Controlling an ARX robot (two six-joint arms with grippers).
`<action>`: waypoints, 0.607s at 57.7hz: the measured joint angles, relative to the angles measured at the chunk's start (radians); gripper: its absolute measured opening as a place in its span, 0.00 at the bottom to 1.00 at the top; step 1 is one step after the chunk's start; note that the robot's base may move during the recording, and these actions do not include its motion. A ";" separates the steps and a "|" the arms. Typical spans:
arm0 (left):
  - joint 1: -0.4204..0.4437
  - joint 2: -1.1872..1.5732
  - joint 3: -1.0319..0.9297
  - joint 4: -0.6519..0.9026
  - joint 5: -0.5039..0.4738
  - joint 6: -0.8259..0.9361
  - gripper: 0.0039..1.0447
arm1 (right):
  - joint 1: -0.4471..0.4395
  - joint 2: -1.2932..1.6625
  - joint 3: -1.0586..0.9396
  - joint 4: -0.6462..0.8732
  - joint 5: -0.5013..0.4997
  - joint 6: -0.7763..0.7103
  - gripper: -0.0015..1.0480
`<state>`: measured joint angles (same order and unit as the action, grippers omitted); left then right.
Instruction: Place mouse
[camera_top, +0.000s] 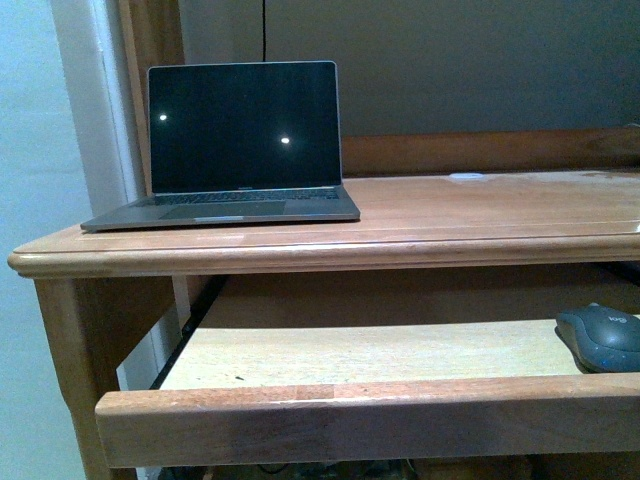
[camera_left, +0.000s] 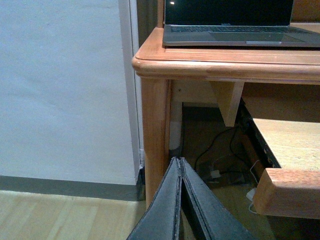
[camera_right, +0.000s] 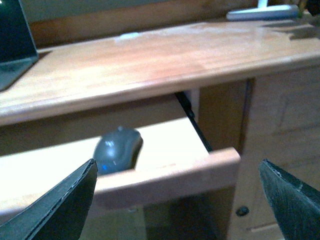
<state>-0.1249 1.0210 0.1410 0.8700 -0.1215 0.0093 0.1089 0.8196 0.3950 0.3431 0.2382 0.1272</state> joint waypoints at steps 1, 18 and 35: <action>0.003 -0.007 -0.003 -0.004 0.002 0.000 0.02 | 0.006 0.021 0.011 0.002 -0.001 -0.002 0.93; 0.101 -0.143 -0.105 -0.047 0.112 -0.002 0.02 | 0.130 0.446 0.232 0.003 0.020 -0.117 0.93; 0.120 -0.366 -0.131 -0.236 0.122 -0.003 0.02 | 0.130 0.669 0.418 -0.072 0.094 -0.170 0.93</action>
<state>-0.0051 0.6548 0.0101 0.6338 0.0002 0.0063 0.2390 1.4883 0.8135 0.2707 0.3321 -0.0429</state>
